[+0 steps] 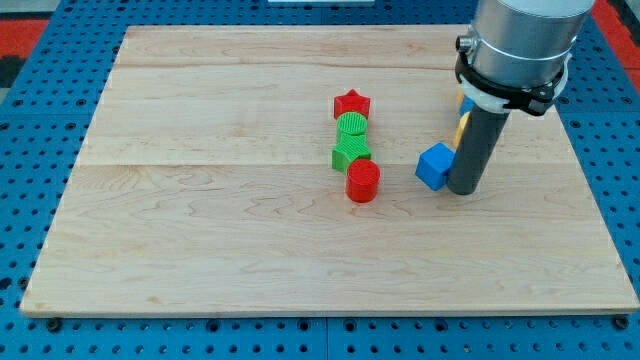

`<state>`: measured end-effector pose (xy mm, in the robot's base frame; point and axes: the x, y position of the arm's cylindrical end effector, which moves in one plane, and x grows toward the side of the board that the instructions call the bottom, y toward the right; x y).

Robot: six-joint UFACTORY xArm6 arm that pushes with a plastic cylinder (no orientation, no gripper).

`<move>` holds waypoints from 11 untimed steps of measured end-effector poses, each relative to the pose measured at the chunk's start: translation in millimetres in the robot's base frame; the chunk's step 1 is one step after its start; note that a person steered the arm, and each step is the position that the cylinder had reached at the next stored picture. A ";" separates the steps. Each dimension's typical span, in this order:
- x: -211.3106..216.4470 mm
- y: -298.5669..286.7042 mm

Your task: Move red circle to the right

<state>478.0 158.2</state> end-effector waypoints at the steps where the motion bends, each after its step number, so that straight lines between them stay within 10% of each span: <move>1: -1.3 26.7; 7: 48.1 -211.3; 11: 10.8 -162.3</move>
<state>488.8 -4.1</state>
